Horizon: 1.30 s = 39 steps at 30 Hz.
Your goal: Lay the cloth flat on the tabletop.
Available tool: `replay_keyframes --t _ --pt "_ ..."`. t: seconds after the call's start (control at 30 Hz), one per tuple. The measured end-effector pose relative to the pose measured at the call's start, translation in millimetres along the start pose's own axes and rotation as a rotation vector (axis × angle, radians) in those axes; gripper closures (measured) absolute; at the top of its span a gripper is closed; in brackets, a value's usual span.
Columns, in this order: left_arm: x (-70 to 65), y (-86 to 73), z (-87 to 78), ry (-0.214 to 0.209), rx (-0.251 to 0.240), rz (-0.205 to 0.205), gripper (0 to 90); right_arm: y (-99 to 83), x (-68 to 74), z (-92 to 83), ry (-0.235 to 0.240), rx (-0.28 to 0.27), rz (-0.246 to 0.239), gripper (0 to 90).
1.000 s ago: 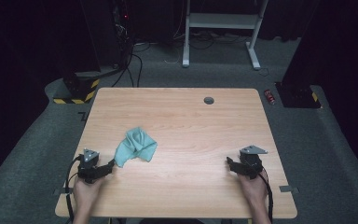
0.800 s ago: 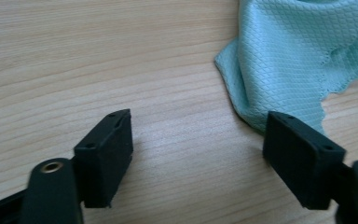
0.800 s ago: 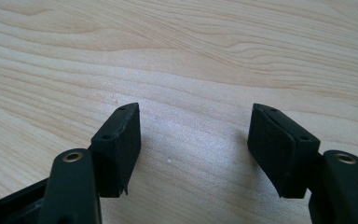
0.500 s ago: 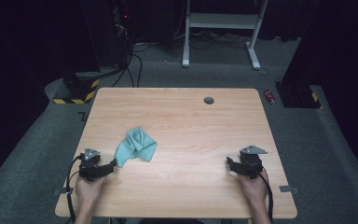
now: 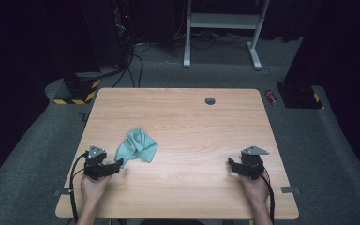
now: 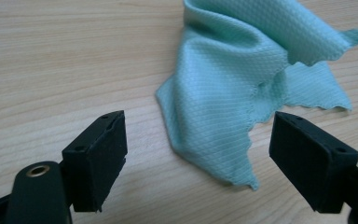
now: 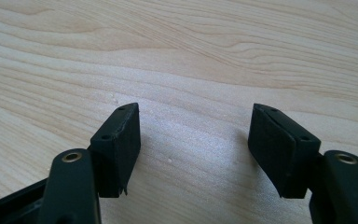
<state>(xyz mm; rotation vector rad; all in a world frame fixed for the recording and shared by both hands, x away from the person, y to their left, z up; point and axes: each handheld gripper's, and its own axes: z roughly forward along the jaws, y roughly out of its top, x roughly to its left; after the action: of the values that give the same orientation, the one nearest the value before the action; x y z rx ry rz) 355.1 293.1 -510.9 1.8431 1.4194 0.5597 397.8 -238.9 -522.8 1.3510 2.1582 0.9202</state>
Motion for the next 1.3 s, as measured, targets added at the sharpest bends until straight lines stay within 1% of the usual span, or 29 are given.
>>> replay_keyframes --t 0.13,0.27,0.37,0.47,0.57,0.6,0.63,0.73,0.87,0.97,1.03,1.17,1.23,1.3 --pt "-5.0 6.4 3.2 -0.016 0.008 0.013 19.6 0.0 0.0 0.0 0.001 0.0 0.0 34.1" --pt "-10.0 12.9 6.4 -0.019 0.011 0.031 19.6 0.0 0.0 0.0 0.001 0.0 0.0 34.0" --pt "-13.3 17.4 9.2 -0.025 0.009 0.032 19.7 0.0 0.1 0.0 0.002 0.001 -0.001 33.7" --pt "-16.5 22.3 12.4 -0.042 0.003 0.019 19.6 0.0 0.1 0.0 0.002 0.001 -0.001 33.7" --pt "-19.5 27.9 14.5 -0.045 -0.001 0.026 19.7 0.0 0.1 0.0 0.002 0.001 -0.002 33.7" --pt "-20.5 28.7 15.4 -0.051 -0.01 0.015 19.9 0.0 0.1 0.0 0.002 0.001 -0.001 33.7" --pt "-20.8 30.3 16.5 -0.055 -0.003 0.014 20.3 0.1 0.1 0.0 0.002 0.001 -0.001 33.7" --pt "-23.5 34.5 20.6 -0.049 0.008 0.031 19.7 0.0 0.1 0.0 0.002 0.001 -0.001 33.6" --pt "-26.0 39.3 28.0 -0.048 0.018 0.033 19.6 0.1 0.1 0.0 0.002 0.001 -0.001 33.7" --pt "-25.0 39.4 36.3 -0.058 0.023 0.008 20.5 0.1 0.1 0.1 0.002 0.001 -0.001 33.7" --pt "-25.5 38.3 42.5 -0.049 0.04 0.006 20.9 0.1 0.1 0.1 0.002 0.001 -0.001 33.7" --pt "-26.1 36.4 52.1 -0.018 0.067 0.02 23.1 0.1 0.1 0.1 0.002 0.001 -0.001 33.7" --pt "-26.0 35.9 55.1 -0.009 0.067 0.022 24.7 0.1 0.1 0.1 0.002 0.001 -0.001 33.7" --pt "-27.6 35.6 56.6 0.008 0.074 0.035 28.0 0.1 0.1 0.1 0.002 0.001 -0.001 33.7"
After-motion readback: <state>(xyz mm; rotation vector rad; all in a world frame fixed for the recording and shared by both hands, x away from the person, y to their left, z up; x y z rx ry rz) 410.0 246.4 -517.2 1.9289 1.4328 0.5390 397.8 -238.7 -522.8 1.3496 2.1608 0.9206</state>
